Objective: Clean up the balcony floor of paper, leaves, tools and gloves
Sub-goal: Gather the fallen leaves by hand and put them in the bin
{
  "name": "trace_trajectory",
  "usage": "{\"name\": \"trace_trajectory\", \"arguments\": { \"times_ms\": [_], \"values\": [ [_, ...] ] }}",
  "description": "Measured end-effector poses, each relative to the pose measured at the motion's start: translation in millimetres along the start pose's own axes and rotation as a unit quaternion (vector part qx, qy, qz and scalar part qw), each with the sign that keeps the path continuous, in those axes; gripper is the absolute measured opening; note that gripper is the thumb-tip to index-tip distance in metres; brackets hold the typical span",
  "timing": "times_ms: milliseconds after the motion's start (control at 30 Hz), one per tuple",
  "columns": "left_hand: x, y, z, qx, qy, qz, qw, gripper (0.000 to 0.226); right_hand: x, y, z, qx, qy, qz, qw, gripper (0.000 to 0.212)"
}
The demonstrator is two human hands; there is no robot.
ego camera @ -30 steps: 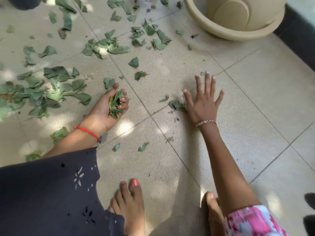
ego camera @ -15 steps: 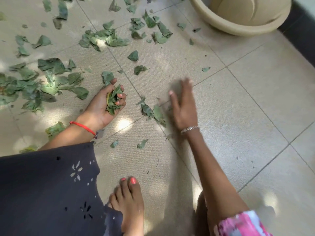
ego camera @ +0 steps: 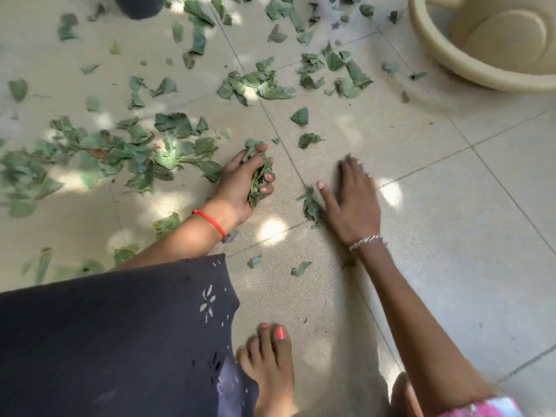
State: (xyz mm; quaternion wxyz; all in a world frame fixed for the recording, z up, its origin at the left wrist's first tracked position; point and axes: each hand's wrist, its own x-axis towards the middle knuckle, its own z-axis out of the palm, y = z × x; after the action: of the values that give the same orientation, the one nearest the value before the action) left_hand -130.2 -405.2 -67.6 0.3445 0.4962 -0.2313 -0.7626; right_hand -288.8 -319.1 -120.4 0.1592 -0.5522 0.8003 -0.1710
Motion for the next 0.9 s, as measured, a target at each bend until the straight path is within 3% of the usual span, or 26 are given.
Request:
{"name": "trace_trajectory", "arguments": {
  "times_ms": [100,167,267,400,500,600,700,767,833,900],
  "values": [
    [-7,9,-13,-0.011,0.029,0.021,0.999,0.018,-22,-38,20,0.02,-0.057,-0.105,0.993,0.08],
    [-14,17,-22,-0.018,0.047,0.042,0.998,0.02,-19,-52,26,0.093,-0.079,-0.148,0.981,0.075],
    [-29,28,-44,0.016,0.079,0.066,0.995,0.024,18,-61,25,0.156,-0.035,-0.131,0.978,0.065],
    [-58,48,-86,0.072,0.102,0.099,0.987,0.023,84,-64,18,0.097,0.039,-0.057,0.993,0.067],
    [-63,60,-118,0.066,0.138,0.098,0.983,0.024,107,-69,30,0.052,0.005,-0.05,0.997,0.072],
    [-49,63,-133,0.034,0.146,0.11,0.983,0.025,92,-82,45,0.03,-0.023,-0.131,0.991,0.067],
    [-26,54,-122,0.051,0.153,0.104,0.981,0.022,61,-95,49,0.056,-0.117,-0.224,0.966,0.063],
    [-14,46,-108,0.093,0.16,0.105,0.977,0.021,46,-97,43,0.138,-0.176,-0.25,0.942,0.055],
    [-11,38,-96,0.106,0.131,0.103,0.98,0.025,32,-92,34,0.271,-0.135,-0.199,0.932,0.041],
    [-12,32,-94,0.117,0.108,0.107,0.981,0.029,20,-81,27,0.309,-0.014,-0.104,0.945,0.039]
  ]
}}
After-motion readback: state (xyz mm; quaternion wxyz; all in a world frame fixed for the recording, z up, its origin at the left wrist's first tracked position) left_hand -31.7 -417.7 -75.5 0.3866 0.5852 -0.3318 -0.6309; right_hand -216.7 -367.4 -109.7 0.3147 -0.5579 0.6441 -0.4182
